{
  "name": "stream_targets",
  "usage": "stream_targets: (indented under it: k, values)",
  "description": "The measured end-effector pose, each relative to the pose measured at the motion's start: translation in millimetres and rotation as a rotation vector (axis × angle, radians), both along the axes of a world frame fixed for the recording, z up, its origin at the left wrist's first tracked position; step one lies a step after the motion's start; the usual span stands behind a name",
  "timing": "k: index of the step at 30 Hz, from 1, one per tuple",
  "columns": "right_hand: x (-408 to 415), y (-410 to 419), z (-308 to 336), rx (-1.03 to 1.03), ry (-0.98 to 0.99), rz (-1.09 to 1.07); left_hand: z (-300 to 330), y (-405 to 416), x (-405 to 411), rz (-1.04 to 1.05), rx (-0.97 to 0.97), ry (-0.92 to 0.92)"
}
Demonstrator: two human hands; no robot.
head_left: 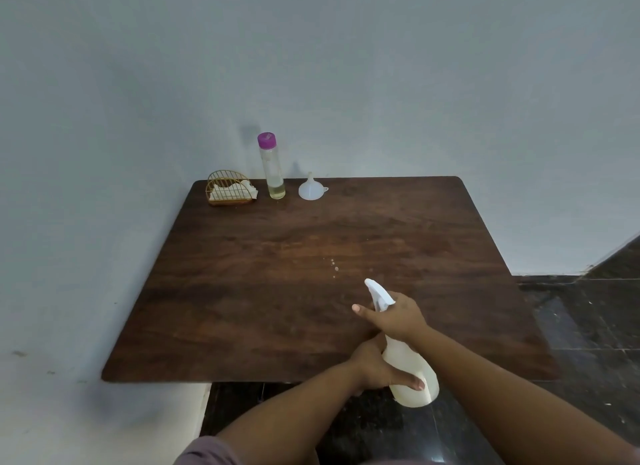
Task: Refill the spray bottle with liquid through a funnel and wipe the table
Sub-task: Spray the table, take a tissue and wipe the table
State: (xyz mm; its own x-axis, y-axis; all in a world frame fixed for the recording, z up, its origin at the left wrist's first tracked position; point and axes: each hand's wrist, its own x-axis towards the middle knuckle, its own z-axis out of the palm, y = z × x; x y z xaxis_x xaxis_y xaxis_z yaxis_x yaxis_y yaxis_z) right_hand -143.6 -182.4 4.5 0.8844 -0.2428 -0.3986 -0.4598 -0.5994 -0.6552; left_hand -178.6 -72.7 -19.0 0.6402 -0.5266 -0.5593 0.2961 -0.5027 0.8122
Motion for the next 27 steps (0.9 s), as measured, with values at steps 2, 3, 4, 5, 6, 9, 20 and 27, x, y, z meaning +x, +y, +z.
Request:
stream_targets:
  k: [2, 3, 4, 5, 6, 9, 20, 27]
  values:
    - [-5, -1, 1, -0.033, -0.068, -0.055, 0, 0, -4, -0.009, 0.001, -0.014]
    - [-7, 0, 4, -0.036, -0.051, -0.102, 0, 0, -5, -0.006, 0.003, -0.024]
    - [-7, 0, 4, -0.04, -0.037, -0.128, 0, 0, -6, -0.005, 0.006, -0.031]
    - [-7, 0, 5, -0.06, -0.009, -0.104, 1, 0, -7, -0.004, 0.002, -0.033]
    - [-6, 1, 6, -0.079, 0.022, -0.059, 0, 1, -7, 0.002, -0.008, -0.024]
    - [-2, 3, 7, -0.013, 0.075, 0.044, 0, 3, -9, 0.041, -0.026, -0.006]
    - [6, 9, 13, 0.046, 0.054, 0.031, -2, 9, 0, 0.06, -0.009, -0.053]
    - [21, 17, 17, -0.126, 0.001, 0.041, -2, 10, 10, 0.089, -0.035, -0.051]
